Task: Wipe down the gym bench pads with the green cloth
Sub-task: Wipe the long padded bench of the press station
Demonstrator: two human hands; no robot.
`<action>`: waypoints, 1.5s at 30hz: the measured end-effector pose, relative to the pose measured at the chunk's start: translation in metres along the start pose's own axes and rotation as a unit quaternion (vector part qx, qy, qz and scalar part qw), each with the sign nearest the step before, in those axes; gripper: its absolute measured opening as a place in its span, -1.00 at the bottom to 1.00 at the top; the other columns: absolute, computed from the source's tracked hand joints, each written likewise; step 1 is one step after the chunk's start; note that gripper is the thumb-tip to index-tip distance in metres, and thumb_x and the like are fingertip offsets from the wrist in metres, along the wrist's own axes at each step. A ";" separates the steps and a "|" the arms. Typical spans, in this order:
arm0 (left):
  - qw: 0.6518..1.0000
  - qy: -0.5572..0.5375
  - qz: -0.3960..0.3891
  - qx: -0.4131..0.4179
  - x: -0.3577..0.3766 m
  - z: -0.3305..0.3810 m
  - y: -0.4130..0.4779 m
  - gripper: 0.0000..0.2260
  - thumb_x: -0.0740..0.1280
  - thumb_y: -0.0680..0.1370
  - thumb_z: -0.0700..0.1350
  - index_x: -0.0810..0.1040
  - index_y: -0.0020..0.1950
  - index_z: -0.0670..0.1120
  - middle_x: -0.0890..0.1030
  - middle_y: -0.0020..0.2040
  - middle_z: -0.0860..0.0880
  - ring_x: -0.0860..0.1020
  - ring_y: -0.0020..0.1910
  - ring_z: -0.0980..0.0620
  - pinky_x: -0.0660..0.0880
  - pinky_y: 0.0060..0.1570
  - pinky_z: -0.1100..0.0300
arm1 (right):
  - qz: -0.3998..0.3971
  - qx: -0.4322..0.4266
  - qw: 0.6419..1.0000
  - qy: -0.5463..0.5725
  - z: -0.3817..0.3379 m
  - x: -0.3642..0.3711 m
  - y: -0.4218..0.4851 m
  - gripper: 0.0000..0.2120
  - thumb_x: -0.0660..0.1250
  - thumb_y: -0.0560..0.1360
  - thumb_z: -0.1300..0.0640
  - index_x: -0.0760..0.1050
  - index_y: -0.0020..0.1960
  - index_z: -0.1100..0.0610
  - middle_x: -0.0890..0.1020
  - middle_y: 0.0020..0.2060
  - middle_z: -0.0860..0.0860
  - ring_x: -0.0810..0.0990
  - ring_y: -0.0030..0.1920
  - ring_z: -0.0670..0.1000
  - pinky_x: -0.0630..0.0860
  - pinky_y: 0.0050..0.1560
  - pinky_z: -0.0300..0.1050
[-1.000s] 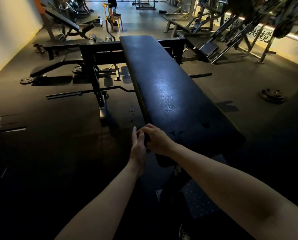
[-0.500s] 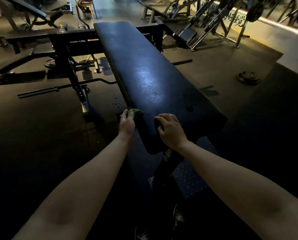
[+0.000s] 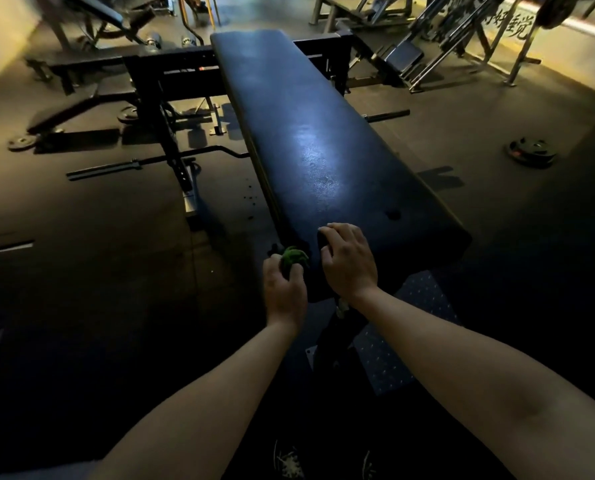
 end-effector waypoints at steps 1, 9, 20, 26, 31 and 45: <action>1.000 0.012 -0.004 0.006 -0.003 -0.004 -0.006 -0.83 0.19 0.48 0.02 0.44 -0.08 -0.06 0.47 -0.02 -0.13 0.47 -0.10 -0.08 0.43 -0.04 0.03 | 0.003 -0.002 1.000 0.000 0.000 0.000 0.000 -0.61 0.19 0.50 0.11 0.53 0.28 0.15 0.55 0.21 0.04 0.41 0.28 0.08 0.30 0.37 -0.06; 0.999 -0.008 0.041 -0.002 -0.019 -0.005 0.002 -0.81 0.23 0.62 -0.21 0.51 -0.04 0.08 0.56 -0.01 -0.06 0.51 -0.07 0.11 0.41 -0.01 0.18 | -0.001 -0.038 0.999 0.030 0.010 0.000 -0.003 -0.67 0.28 0.50 0.18 0.55 0.26 0.17 0.57 0.20 0.06 0.43 0.28 0.09 0.37 0.37 -0.01; 0.964 -0.117 0.156 -0.181 0.012 -0.023 -0.014 -0.73 0.19 0.64 -0.12 0.56 0.27 -0.15 0.61 0.09 -0.20 0.57 0.03 -0.13 0.48 0.03 0.04 | -0.001 -0.073 0.996 0.051 0.016 0.001 0.000 -0.66 0.22 0.49 0.14 0.56 0.21 0.20 0.58 0.16 0.11 0.39 0.19 0.08 0.37 0.33 -0.02; 0.971 -0.054 0.198 -0.126 0.025 -0.017 -0.061 -0.76 0.20 0.66 -0.17 0.56 0.28 -0.11 0.59 0.08 -0.04 0.52 0.07 0.05 0.39 0.01 0.27 | -0.038 -0.099 0.992 0.068 0.018 -0.001 -0.001 -0.69 0.24 0.55 0.20 0.55 0.26 0.22 0.57 0.19 0.13 0.45 0.24 0.17 0.39 0.34 0.02; 0.976 0.070 0.201 -0.045 0.030 -0.012 -0.084 -0.74 0.22 0.64 -0.18 0.54 0.31 -0.14 0.54 0.23 -0.10 0.49 0.20 0.01 0.29 0.11 0.30 | -0.057 -0.121 0.988 0.081 0.017 -0.006 -0.005 -0.70 0.24 0.58 0.21 0.54 0.28 0.22 0.56 0.21 0.13 0.43 0.27 0.16 0.33 0.34 -0.06; 0.976 0.152 -0.055 0.149 0.033 0.042 -0.019 -0.09 0.35 0.50 -0.06 -0.23 0.58 0.30 0.13 0.63 -0.09 0.28 0.53 -0.15 0.34 0.45 -0.14 | -0.091 -0.050 0.929 0.354 0.003 -0.039 0.011 -0.58 0.32 0.46 0.33 0.54 0.29 0.08 0.63 0.12 0.04 0.62 0.09 -0.04 0.54 0.19 -0.17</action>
Point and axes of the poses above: each hand's wrist, its own y-axis towards the middle knuckle, its own x-axis out of the palm, z = x × y, the point moved 4 cm from there along y, towards the middle knuckle
